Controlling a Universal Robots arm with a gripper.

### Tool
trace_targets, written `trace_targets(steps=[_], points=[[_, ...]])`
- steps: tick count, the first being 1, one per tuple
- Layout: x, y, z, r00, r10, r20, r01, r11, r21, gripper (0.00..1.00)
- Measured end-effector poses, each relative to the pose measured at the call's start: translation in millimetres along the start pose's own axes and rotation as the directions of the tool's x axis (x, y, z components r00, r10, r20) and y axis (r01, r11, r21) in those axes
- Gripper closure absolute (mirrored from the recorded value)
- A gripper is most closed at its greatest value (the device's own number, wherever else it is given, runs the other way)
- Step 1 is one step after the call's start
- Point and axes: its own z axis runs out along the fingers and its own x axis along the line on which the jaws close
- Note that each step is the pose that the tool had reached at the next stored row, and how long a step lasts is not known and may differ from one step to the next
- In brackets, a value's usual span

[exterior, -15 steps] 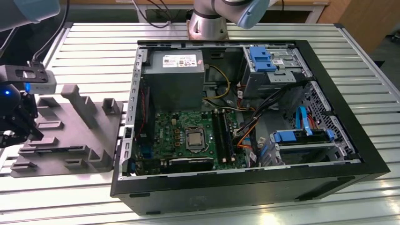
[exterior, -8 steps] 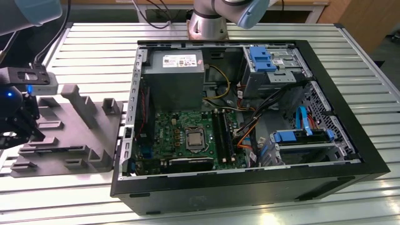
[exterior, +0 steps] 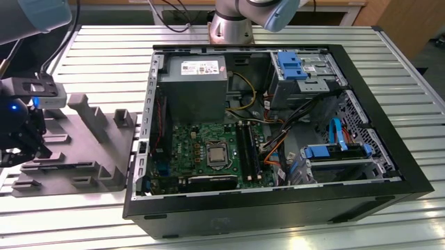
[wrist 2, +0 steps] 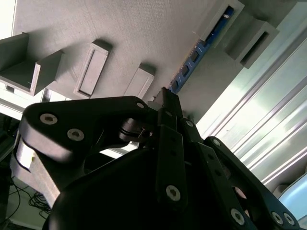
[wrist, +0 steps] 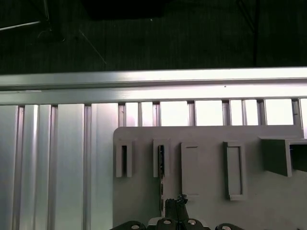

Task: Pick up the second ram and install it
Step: 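Pick up the second ram and move it above second insertion slot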

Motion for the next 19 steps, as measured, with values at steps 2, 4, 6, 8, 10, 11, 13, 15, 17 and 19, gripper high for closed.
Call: trace_targets(steps=[2, 4, 6, 8, 10, 11, 13, 15, 17, 19], points=[[0.0, -0.2, 0.9, 1.0000, 0.000, -0.0001, 0.000, 1.0000, -0.0002, 0.89], [0.1, -0.3, 1.7, 1.0000, 0.000, 0.0000, 0.000, 1.0000, -0.0001, 0.89], [0.3, -0.4, 2.2, 1.0000, 0.000, -0.0001, 0.000, 1.0000, -0.0001, 0.89], [0.6, -0.6, 2.8, 1.0000, 0.000, 0.0001, 0.000, 1.0000, 0.0001, 0.89], [1.1, -0.7, 3.0, 1.0000, 0.000, 0.0000, 0.000, 1.0000, 0.0001, 0.89], [1.4, -0.7, 3.2, 1.0000, 0.000, 0.0000, 0.000, 1.0000, 0.0000, 0.89], [1.9, -0.8, 3.3, 1.0000, 0.000, 0.0000, 0.000, 1.0000, 0.0000, 0.89], [2.4, -0.8, 3.6, 1.0000, 0.000, 0.0000, 0.000, 1.0000, 0.0000, 0.89], [2.9, -0.9, 3.9, 1.0000, 0.000, 0.0000, 0.000, 1.0000, 0.0001, 0.89], [3.5, -1.1, 4.1, 1.0000, 0.000, 0.0000, 0.000, 1.0000, 0.0001, 0.89]])
